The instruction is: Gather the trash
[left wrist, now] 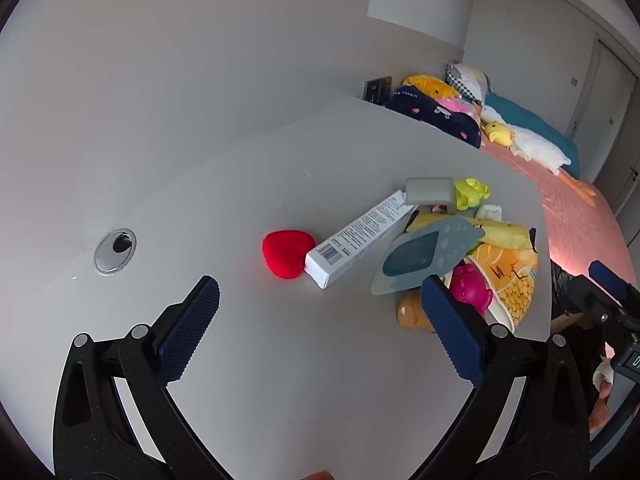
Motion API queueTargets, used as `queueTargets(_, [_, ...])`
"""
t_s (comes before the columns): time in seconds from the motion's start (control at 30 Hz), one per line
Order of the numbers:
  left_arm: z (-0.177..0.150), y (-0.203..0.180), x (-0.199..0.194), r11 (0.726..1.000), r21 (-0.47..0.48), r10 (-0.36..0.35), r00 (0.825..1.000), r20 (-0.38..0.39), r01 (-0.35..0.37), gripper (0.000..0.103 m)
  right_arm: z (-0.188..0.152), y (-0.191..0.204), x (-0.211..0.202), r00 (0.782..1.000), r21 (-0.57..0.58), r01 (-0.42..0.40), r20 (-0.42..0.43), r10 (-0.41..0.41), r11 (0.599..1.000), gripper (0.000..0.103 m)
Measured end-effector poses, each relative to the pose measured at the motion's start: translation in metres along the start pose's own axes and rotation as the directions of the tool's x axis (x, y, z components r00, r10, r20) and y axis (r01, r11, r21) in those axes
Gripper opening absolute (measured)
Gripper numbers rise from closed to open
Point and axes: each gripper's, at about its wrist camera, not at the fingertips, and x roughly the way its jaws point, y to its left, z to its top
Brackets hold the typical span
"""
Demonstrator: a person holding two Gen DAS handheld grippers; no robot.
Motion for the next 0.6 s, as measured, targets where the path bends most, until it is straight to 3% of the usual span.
queueTargets(0.6, [0.002,0.003,-0.0038,1.0,-0.002,0.003,1.0,0.008,-0.003,0.097,-0.0014,-0.0026,0.0008,1.0,0.018,-0.008,0.002,0.008,1.0,0.101])
